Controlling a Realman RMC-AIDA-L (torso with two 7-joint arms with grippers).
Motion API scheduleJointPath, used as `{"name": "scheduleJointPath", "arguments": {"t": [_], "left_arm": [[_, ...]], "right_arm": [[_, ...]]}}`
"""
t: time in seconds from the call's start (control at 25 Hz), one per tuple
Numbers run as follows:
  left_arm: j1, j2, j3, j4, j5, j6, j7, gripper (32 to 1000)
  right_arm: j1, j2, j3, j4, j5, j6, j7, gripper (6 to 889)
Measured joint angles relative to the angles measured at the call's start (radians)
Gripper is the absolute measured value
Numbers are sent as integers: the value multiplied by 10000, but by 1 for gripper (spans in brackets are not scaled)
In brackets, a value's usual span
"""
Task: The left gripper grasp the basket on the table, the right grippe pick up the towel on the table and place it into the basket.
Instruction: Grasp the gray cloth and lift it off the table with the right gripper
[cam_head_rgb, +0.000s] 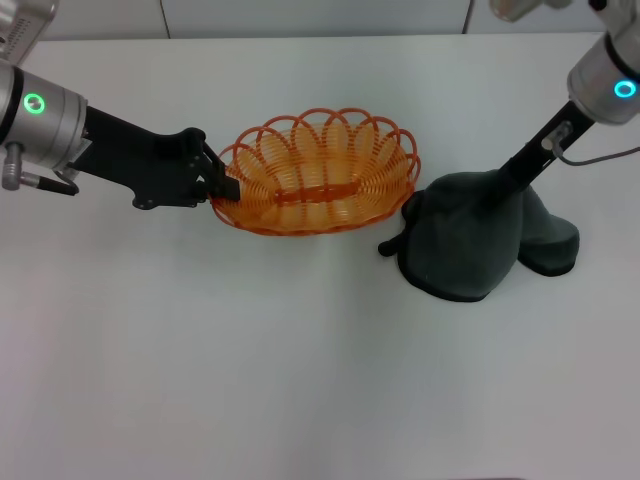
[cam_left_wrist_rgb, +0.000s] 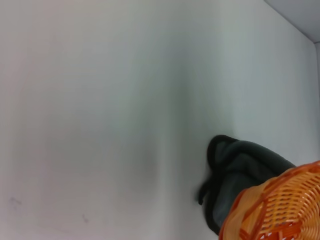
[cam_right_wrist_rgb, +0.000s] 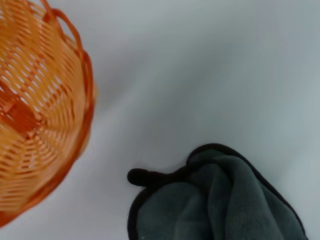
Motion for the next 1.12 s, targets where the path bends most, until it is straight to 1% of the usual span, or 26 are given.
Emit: {"name": "scheduleJointPath", "arguments": {"t": [0.2, 0.44, 0.64, 0.76, 1.12], "left_arm": [[2, -9, 19, 0, 0, -39, 3, 99], [-3, -9, 23, 0, -1, -47, 33, 99], [2, -9, 23, 0, -12, -48, 40, 99], [1, -16, 23, 0, -15, -49, 48, 99], [20, -24, 23, 0, -16, -89, 54, 99]], "right_arm": [[-5, 30, -68, 614, 0, 659, -134, 849], [-22, 308, -145, 950, 0, 1382, -326, 849], [-42, 465, -459, 1242, -16, 2036, -347, 849], [-117, 510, -585, 1384, -68, 2355, -349, 848], [-161, 535, -630, 1420, -92, 2450, -352, 848]]}}
